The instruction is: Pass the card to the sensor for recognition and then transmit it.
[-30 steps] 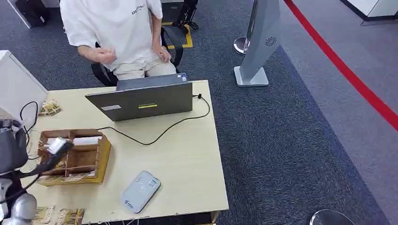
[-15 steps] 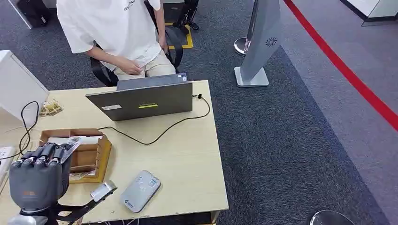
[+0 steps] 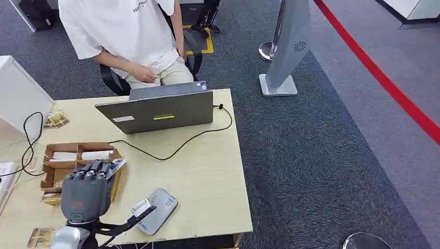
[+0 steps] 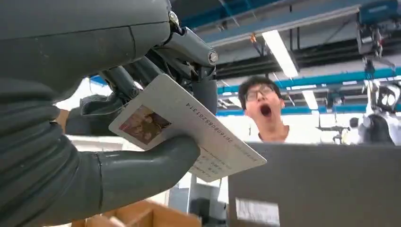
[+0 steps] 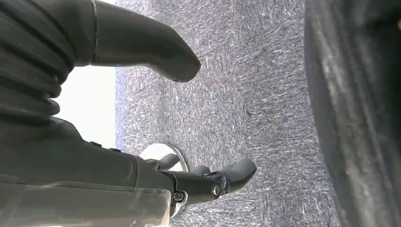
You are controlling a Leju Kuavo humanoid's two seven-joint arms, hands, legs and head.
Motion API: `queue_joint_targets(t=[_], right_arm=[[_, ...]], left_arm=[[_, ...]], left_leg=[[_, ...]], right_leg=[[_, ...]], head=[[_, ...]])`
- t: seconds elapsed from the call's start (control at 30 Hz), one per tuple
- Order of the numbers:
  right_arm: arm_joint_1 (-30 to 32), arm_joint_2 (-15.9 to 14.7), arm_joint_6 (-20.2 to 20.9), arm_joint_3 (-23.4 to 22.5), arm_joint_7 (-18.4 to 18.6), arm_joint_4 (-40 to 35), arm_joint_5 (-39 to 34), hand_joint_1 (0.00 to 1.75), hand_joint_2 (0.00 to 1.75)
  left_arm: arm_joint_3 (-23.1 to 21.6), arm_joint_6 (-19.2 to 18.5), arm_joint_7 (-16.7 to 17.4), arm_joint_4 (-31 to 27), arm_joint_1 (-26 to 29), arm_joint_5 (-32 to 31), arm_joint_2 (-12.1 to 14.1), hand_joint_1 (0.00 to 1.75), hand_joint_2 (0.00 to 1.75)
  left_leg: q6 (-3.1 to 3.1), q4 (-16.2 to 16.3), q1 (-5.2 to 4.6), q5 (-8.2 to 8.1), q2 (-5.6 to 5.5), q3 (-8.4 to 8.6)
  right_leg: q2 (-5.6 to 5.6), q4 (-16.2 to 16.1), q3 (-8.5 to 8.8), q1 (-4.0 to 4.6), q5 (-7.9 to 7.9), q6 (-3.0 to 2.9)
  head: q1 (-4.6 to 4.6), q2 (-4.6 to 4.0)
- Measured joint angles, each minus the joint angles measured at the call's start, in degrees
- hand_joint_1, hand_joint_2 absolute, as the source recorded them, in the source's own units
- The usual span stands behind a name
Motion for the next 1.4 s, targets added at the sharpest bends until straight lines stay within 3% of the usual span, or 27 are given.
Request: queue_joint_targets(t=[0.43, 0.93, 1.4], right_arm=[[-0.2, 0.0, 0.4, 0.2, 0.3, 0.0, 0.3, 0.00, 1.75], [-0.1, 0.0, 0.2, 0.2, 1.2, 0.0, -0.7, 0.00, 1.75], [-0.1, 0.1, 0.1, 0.1, 1.7, 0.0, -1.0, 0.00, 1.75]], left_arm=[[-5.8, 0.3, -0.4, 10.1, -0.4, -2.9, -4.0, 1.75, 1.75], [-11.1, 1.8, 5.0, 9.9, 3.4, -2.9, -4.3, 1.75, 1.75], [-12.9, 2.8, 6.8, 9.9, 4.9, 0.5, -3.9, 1.75, 1.75]], left_leg=[[0.00, 0.0, 0.00, 0.00, 0.00, -0.01], [0.00, 0.0, 0.00, 0.00, -0.01, -0.02], [0.00, 0.0, 0.00, 0.00, -0.01, -0.02]], right_leg=[[0.00, 0.0, 0.00, 0.00, 0.00, 0.00], [-0.01, 0.0, 0.00, 0.00, 0.00, 0.00], [-0.01, 0.0, 0.00, 0.00, 0.00, 0.00]], head=[[-0.04, 0.02], [-0.02, 0.02], [-0.02, 0.02]])
